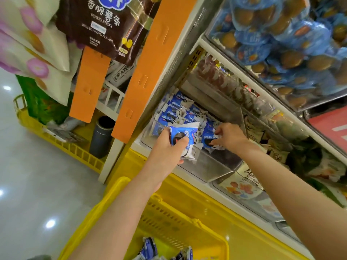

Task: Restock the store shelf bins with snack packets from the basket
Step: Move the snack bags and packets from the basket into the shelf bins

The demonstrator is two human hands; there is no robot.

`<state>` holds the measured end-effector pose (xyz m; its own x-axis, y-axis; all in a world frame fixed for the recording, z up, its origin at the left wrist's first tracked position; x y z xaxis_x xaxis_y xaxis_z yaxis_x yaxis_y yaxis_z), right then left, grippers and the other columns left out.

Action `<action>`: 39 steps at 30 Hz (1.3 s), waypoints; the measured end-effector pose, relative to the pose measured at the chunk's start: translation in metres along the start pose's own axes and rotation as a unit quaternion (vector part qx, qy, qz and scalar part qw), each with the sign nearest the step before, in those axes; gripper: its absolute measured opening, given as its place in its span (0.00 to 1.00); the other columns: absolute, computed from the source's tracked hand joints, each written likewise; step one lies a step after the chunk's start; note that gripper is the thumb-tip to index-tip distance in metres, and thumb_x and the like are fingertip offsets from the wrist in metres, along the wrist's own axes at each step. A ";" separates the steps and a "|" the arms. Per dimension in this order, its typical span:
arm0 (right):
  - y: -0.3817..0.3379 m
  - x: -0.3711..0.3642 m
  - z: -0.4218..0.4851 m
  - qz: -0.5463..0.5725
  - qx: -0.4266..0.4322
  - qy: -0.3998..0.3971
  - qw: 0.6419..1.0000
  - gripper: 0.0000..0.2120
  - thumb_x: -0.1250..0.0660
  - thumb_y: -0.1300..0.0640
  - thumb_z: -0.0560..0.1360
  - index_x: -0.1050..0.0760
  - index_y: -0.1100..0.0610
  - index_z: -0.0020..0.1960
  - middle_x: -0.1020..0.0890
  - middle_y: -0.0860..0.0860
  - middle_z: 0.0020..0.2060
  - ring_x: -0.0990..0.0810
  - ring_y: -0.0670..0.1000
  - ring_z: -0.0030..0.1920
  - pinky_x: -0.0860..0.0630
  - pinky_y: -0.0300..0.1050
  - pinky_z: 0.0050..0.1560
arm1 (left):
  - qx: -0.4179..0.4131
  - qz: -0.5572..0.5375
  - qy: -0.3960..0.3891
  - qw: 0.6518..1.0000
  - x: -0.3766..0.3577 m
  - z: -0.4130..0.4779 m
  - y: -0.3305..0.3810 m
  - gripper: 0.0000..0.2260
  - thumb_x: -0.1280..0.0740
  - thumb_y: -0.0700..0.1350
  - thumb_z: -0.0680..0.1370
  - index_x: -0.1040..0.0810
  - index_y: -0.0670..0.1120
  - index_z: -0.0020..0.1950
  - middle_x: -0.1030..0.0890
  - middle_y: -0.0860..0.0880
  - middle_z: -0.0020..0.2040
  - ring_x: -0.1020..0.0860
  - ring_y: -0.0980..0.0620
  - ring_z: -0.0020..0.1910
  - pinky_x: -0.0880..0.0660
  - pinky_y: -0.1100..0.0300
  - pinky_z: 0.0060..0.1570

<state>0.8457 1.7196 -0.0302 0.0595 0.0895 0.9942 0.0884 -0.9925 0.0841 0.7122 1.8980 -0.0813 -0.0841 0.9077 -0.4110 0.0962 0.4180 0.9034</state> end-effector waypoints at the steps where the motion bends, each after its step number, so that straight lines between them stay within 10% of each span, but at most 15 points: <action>1: -0.001 -0.004 0.000 -0.013 -0.005 -0.018 1.000 0.20 0.25 0.54 0.68 0.25 0.60 0.57 0.21 0.56 0.53 0.26 0.51 0.46 0.31 0.42 0.46 | 0.002 -0.001 0.002 1.000 0.002 0.001 0.000 0.11 0.37 0.45 0.79 0.33 0.51 0.59 0.25 0.48 0.60 0.21 0.50 0.52 0.20 0.55 0.46; 12: -0.011 -0.012 -0.016 -0.153 -0.018 -0.067 0.986 0.16 0.34 0.48 0.75 0.24 0.57 0.57 0.20 0.53 0.50 0.21 0.53 0.49 0.25 0.46 0.47 | 0.025 -0.043 0.018 0.999 0.009 -0.005 0.004 0.09 0.37 0.39 0.78 0.34 0.49 0.54 0.24 0.51 0.49 0.20 0.54 0.44 0.19 0.61 0.39; 17: -0.026 0.009 -0.044 0.170 0.032 0.090 0.981 0.12 0.39 0.49 0.79 0.24 0.54 0.56 0.18 0.50 0.49 0.20 0.49 0.45 0.24 0.43 0.47 | 0.041 -0.046 -0.003 0.998 0.004 -0.015 0.004 0.17 0.37 0.33 0.76 0.36 0.45 0.60 0.24 0.44 0.57 0.20 0.50 0.51 0.20 0.61 0.45; 21: -0.049 0.011 -0.087 0.469 0.070 -0.041 0.879 0.14 0.43 0.50 0.80 0.22 0.56 0.52 0.16 0.47 0.39 0.19 0.40 0.38 0.22 0.32 0.38 | 0.031 -0.057 -0.026 0.998 -0.007 -0.026 0.001 0.15 0.36 0.35 0.76 0.32 0.45 0.61 0.23 0.44 0.58 0.20 0.49 0.54 0.20 0.62 0.46; 28: -0.045 -0.003 -0.135 0.556 0.075 -0.134 0.817 0.03 0.32 0.57 0.75 0.22 0.53 0.49 0.16 0.51 0.48 0.19 0.51 0.50 0.22 0.46 0.56 | -0.080 0.119 0.032 0.989 -0.026 -0.046 -0.007 0.19 0.34 0.41 0.76 0.30 0.47 0.67 0.22 0.50 0.59 0.23 0.57 0.55 0.23 0.58 0.54; 32: -0.031 0.001 -0.138 0.587 0.032 -0.093 0.804 0.08 0.31 0.57 0.73 0.23 0.57 0.51 0.17 0.58 0.50 0.17 0.54 0.49 0.18 0.44 0.48 | -0.170 0.243 0.052 0.954 -0.034 -0.050 0.000 0.16 0.35 0.46 0.77 0.32 0.53 0.64 0.26 0.56 0.54 0.25 0.70 0.46 0.29 0.78 0.40; 39: 0.013 0.036 -0.082 0.236 0.036 0.152 0.959 0.13 0.28 0.52 0.71 0.28 0.52 0.52 0.23 0.44 0.41 0.25 0.42 0.40 0.31 0.32 0.38 | -0.250 0.516 0.042 0.818 -0.026 -0.003 0.023 0.19 0.39 0.48 0.79 0.35 0.49 0.70 0.28 0.51 0.65 0.31 0.52 0.64 0.34 0.55 0.65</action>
<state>0.7677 1.7030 0.0121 -0.1822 -0.4070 0.8951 0.1930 -0.9074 -0.3733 0.7137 1.8842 -0.0492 -0.2839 0.7539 0.5925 -0.2571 -0.6551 0.7104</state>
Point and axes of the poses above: each hand's wrist, its own z-axis towards the middle knuckle, its own x-axis out of the back of the hand, y = z × x, the point moved 4 cm from there along z, towards the middle knuckle
